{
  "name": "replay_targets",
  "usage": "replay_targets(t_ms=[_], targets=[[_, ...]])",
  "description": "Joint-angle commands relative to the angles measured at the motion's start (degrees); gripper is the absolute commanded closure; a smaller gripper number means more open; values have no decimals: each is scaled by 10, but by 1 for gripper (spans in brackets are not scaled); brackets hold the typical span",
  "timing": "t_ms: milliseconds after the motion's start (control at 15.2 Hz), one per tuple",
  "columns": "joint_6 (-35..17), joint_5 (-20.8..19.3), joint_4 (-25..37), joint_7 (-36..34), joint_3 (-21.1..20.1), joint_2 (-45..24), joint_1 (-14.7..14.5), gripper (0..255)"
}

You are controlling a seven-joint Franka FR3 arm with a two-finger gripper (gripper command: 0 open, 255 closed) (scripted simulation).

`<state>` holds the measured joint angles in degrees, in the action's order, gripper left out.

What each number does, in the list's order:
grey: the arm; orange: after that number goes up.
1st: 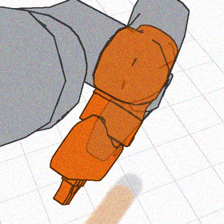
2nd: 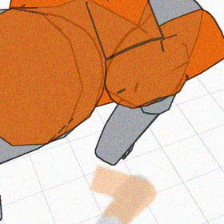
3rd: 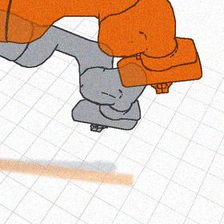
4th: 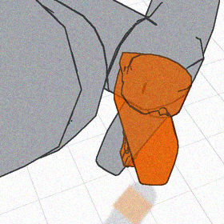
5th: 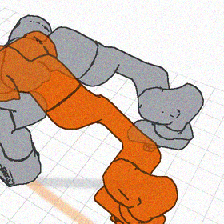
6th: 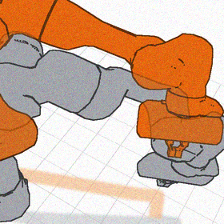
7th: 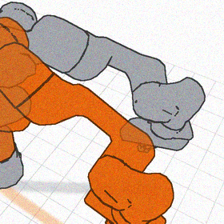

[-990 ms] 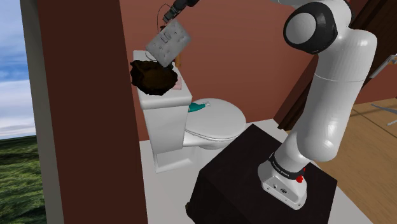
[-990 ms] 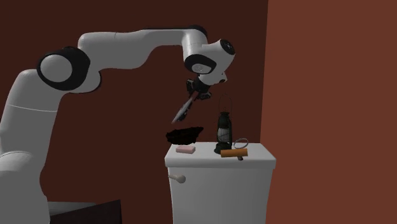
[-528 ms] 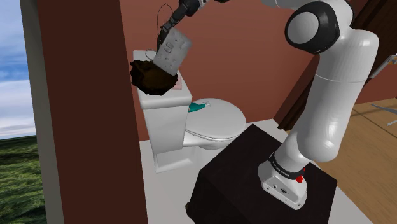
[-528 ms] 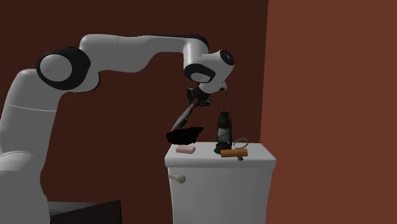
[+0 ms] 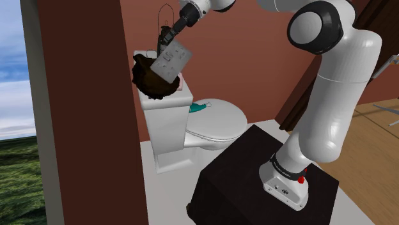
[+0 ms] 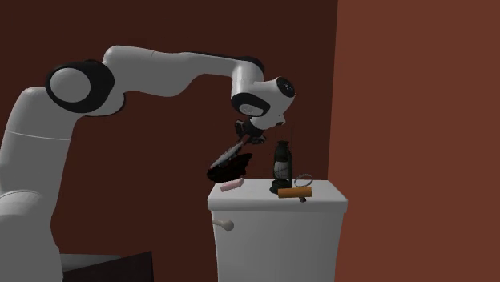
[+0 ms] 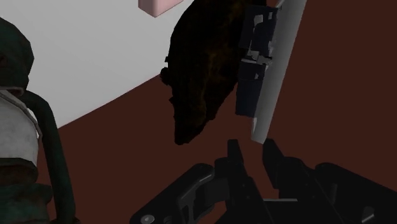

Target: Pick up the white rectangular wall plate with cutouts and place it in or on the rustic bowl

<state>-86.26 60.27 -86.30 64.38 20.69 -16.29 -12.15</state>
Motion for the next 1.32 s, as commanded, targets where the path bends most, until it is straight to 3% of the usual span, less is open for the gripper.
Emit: replay_targets(t_ms=[0,528,594,924,1254], targets=[[-10,0,-15,12,-1,-1,-2,255],[-15,0,-22,18,-1,-1,-3,255],[-15,0,-22,18,-1,-1,-3,0],[-15,0,-22,18,-1,-1,-3,0],[50,1,38,8,14,-18,34,0]])
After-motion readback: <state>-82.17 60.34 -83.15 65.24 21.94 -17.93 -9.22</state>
